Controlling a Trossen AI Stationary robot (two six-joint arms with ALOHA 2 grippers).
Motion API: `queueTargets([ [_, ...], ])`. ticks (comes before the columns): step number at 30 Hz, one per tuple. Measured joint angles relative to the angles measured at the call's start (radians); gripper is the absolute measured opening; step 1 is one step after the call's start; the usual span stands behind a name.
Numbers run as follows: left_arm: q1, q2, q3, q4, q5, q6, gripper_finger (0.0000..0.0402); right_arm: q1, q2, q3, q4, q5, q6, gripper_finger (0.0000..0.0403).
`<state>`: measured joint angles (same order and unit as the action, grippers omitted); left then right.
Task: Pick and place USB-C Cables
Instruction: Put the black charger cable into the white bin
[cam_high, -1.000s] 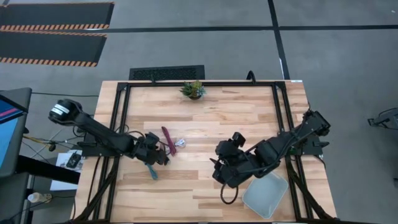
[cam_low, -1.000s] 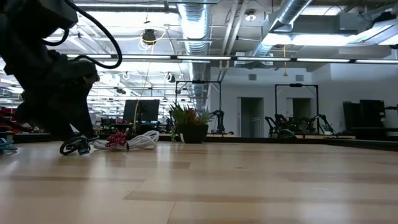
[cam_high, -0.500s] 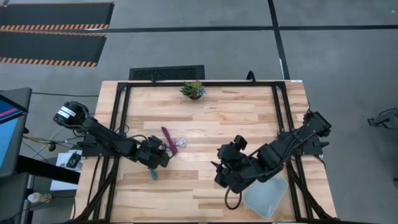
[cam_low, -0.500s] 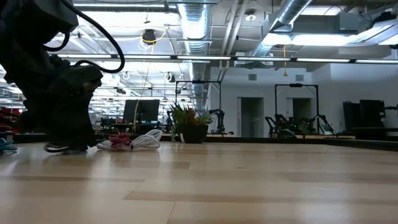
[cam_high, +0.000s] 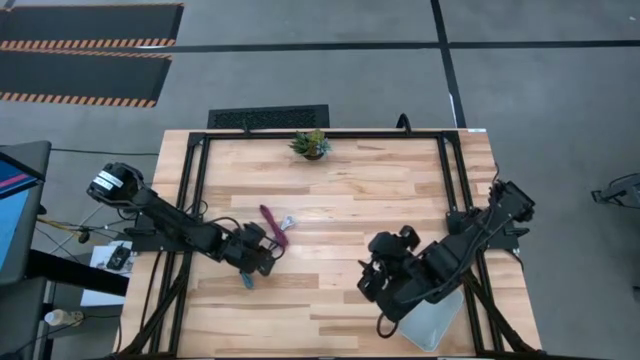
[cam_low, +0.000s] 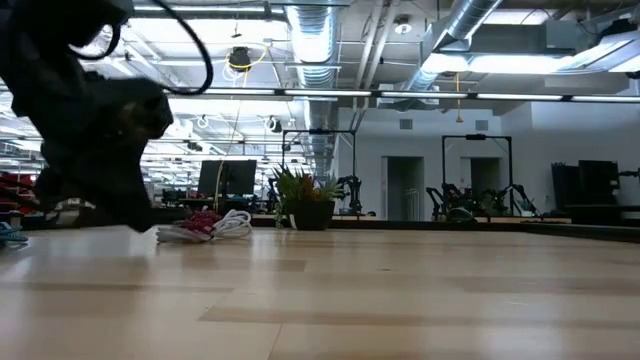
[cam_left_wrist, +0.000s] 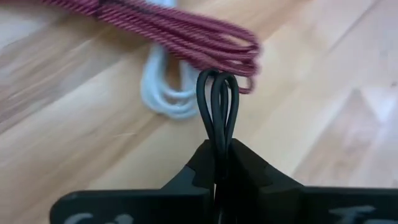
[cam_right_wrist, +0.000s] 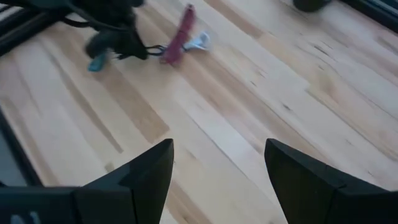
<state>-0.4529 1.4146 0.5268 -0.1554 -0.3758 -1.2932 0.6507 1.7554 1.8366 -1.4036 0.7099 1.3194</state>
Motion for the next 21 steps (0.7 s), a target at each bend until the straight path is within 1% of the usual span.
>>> queueTargets([
  [7,-0.002,0.000,0.083,-0.003,-0.021,0.058,0.0006,0.043,0.000,-0.001,-0.170,-0.002,0.176,0.0279],
  [10,-0.002,0.000,0.141,-0.003,-0.022,0.119,0.0006,0.057,0.000,-0.035,-0.167,-0.005,0.208,0.0279],
  [14,0.004,0.000,0.245,-0.002,-0.021,0.255,0.0006,0.085,-0.003,-0.067,-0.172,-0.062,0.266,0.0279],
  [16,0.014,-0.001,0.302,-0.002,-0.013,0.337,0.0006,0.091,0.000,-0.087,-0.166,-0.080,0.330,0.0279],
  [18,0.023,-0.001,0.353,0.001,-0.004,0.423,0.0006,0.102,0.001,-0.085,-0.161,-0.050,0.373,0.0279],
  [21,0.042,-0.001,0.402,0.042,-0.006,0.534,0.0006,0.119,-0.008,-0.036,-0.163,-0.002,0.345,0.0279],
])
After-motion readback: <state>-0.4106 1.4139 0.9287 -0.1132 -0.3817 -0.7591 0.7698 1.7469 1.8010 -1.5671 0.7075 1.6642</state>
